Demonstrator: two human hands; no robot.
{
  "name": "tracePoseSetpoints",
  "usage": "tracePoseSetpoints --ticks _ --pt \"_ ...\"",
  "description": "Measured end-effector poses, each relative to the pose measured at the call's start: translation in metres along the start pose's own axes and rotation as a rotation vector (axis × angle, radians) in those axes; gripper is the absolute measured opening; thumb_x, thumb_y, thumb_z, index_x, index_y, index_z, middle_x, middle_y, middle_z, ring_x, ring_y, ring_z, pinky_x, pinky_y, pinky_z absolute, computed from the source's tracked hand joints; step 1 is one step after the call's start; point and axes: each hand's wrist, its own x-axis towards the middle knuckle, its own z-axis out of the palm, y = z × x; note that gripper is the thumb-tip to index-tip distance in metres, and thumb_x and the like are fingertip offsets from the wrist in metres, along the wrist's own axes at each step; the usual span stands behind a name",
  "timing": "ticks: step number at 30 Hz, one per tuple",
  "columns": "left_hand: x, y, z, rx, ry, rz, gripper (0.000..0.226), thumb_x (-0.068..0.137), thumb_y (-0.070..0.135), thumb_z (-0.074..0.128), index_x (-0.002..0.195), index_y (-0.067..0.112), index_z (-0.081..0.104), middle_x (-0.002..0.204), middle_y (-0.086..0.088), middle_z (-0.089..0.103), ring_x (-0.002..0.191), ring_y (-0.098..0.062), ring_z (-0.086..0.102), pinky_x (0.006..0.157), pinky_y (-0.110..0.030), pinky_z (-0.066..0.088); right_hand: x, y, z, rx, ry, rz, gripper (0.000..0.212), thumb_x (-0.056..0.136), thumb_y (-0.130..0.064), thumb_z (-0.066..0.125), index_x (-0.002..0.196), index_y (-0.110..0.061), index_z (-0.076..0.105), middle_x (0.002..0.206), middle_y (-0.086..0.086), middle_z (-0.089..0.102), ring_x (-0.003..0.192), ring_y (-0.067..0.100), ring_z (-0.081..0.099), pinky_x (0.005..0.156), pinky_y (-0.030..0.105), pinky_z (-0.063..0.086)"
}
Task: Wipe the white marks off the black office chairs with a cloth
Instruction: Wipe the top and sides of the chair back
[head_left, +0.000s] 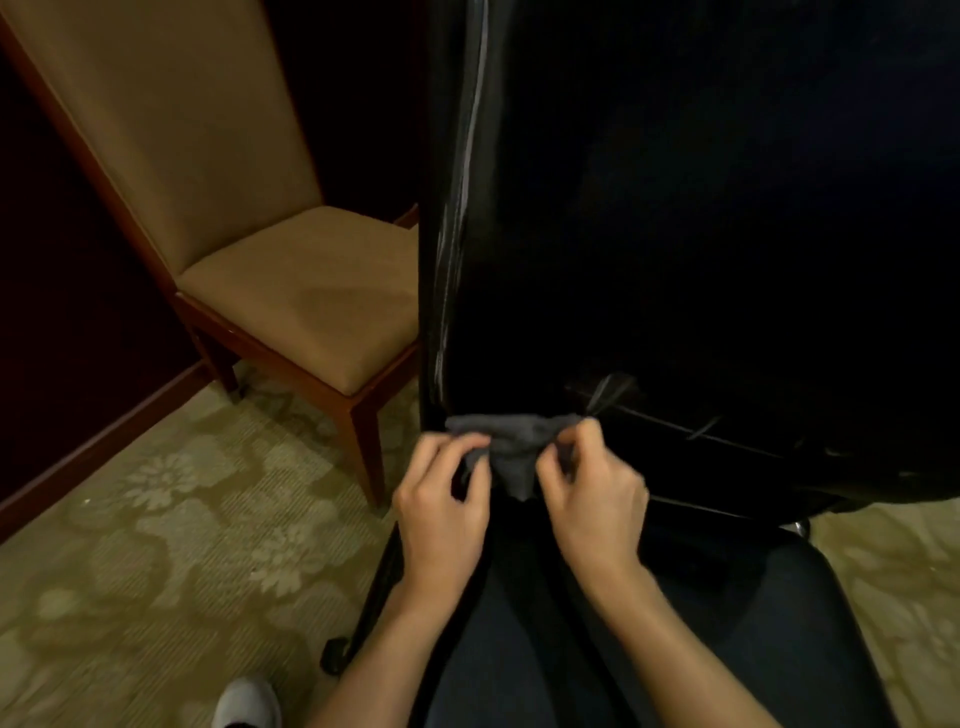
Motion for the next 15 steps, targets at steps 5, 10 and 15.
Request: tracePoseSetpoints --ticks 5,10,15 --pt "0.049 0.066 0.01 -0.069 0.141 0.215 0.012 0.087 -0.001 0.068 0.097 0.001 0.074 0.089 -0.008 0.06 0.085 -0.006 0.055 0.084 -0.009 0.039 0.048 -0.013 -0.056 0.066 0.316 -0.078 0.011 0.087 -0.026 0.06 0.092 -0.018 0.054 0.062 -0.002 0.059 0.052 0.025 0.06 0.049 0.033 0.045" --pt "0.022 0.035 0.039 0.052 -0.09 0.111 0.014 0.086 -0.001 0.068 0.099 0.002 0.07 0.09 -0.008 0.06 0.08 -0.02 0.063 0.078 -0.011 0.04 0.029 0.02 -0.026 -0.142 0.104 0.045 0.022 0.079 -0.017 0.074 0.083 -0.013 0.052 0.062 0.007 0.063 0.051 0.037 0.061 0.046 0.03 0.036" --pt "0.013 0.04 0.034 0.093 -0.088 0.13 0.015 0.087 0.005 0.068 0.102 0.006 0.071 0.09 -0.004 0.06 0.079 -0.014 0.06 0.072 -0.016 0.046 0.019 0.023 -0.035 -0.045 0.057 0.042 0.021 0.084 -0.019 0.068 0.083 -0.015 0.048 0.057 -0.001 0.055 0.047 0.03 0.057 0.043 0.031 0.04"
